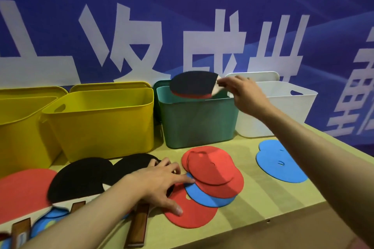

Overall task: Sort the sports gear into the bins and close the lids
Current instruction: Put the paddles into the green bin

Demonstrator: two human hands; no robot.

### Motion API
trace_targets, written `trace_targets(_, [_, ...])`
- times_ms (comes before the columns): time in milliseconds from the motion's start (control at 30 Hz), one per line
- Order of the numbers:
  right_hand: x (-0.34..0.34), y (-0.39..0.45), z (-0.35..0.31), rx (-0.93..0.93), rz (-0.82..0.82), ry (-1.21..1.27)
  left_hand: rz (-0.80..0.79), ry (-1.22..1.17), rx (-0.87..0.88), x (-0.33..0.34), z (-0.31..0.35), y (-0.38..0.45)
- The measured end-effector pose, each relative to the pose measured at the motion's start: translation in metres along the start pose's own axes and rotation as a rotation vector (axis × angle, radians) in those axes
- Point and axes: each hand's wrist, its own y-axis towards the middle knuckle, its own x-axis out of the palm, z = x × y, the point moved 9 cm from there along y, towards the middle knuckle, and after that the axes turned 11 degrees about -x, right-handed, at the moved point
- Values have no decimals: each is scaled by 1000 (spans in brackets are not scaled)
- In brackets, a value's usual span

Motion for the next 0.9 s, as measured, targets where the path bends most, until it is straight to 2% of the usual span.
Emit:
trace_targets(100, [28, 42, 17, 92, -57, 171, 15, -27, -3, 3, -2, 0])
trace_targets(167, [47, 60, 25, 129, -113, 195, 3, -55, -13, 5, -5, 1])
trace_targets(333, [98, 67, 39, 162, -356, 93, -54, -88, -42, 8, -7, 5])
trace_targets(400, [104, 61, 38, 227, -363, 52, -57, -83, -43, 8, -6, 5])
trace_targets(467, [99, 53, 21, 217, -278, 49, -54, -71, -39, 10, -7, 6])
trace_targets(633, [75, -2, -62, 21, -124, 26, 12, -5, -8, 9, -3, 4])
trace_targets(800, [84, -75, -128, -23, -224, 59, 181, -167, -101, -4, -14, -24])
trace_targets(900, [97, -109, -161, -39, -329, 57, 253, -130, -202, -13, -44, -55])
